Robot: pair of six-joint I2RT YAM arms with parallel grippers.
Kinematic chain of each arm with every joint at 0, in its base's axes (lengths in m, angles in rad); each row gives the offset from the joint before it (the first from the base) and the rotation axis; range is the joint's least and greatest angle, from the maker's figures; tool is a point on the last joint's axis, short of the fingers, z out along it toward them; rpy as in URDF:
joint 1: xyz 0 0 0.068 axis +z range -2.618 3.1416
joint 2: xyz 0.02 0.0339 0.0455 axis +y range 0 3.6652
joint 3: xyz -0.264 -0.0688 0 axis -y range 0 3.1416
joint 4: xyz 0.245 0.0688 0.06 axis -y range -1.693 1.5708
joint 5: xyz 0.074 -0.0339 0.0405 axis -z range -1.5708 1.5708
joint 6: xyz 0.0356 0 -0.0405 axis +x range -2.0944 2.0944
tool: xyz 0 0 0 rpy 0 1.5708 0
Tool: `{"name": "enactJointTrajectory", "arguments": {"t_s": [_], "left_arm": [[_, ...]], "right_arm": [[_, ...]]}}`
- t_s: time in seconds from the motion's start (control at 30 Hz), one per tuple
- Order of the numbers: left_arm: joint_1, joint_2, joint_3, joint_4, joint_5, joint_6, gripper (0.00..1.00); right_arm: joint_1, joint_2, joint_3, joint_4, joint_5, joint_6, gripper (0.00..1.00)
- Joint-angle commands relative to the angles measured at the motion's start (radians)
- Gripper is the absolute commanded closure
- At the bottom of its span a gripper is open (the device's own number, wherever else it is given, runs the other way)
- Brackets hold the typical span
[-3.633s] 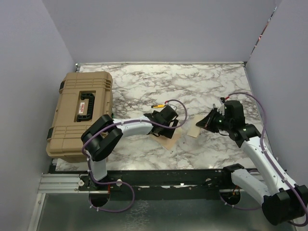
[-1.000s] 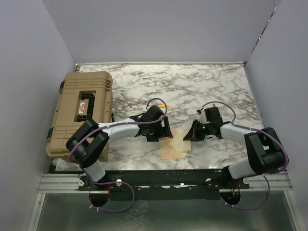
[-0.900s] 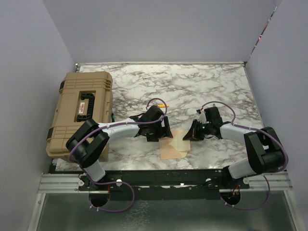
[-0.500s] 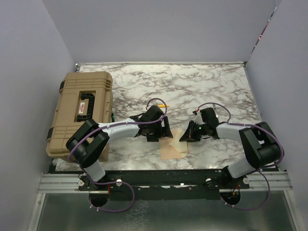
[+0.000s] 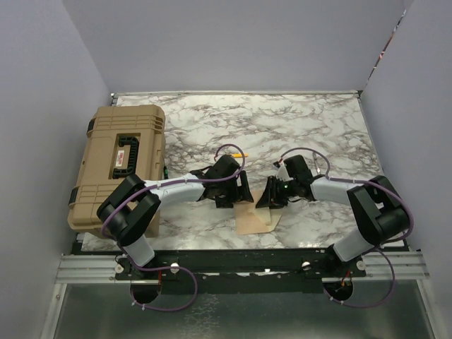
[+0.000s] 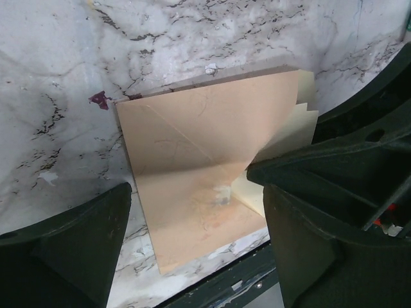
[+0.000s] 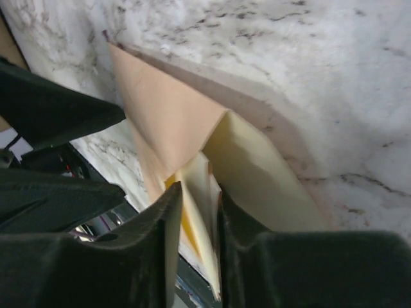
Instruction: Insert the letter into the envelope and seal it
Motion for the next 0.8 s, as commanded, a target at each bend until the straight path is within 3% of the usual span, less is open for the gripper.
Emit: {"name": "enactJointTrajectory", "arguments": {"t_s": [0.0, 0.13, 0.43, 0.77], "left_arm": [[0.001, 0.025, -0.034, -0.015, -0.014, -0.006, 0.16], [0.004, 0.017, -0.043, -0.015, -0.021, -0.007, 0.16], [0.010, 0.009, -0.049, -0.016, -0.015, -0.010, 0.16], [0.010, -0.007, -0.054, -0.014, 0.009, -0.012, 0.16]], "right_arm": [[0.009, -0.069, 0.021, -0.134, 0.112, -0.017, 0.63], [0.009, -0.127, 0.022, -0.208, 0.161, -0.022, 0.49], [0.009, -0.178, 0.023, -0.328, 0.226, -0.054, 0.35], [0.009, -0.253, 0.043, -0.410, 0.266, -0.045, 0.29]]}}
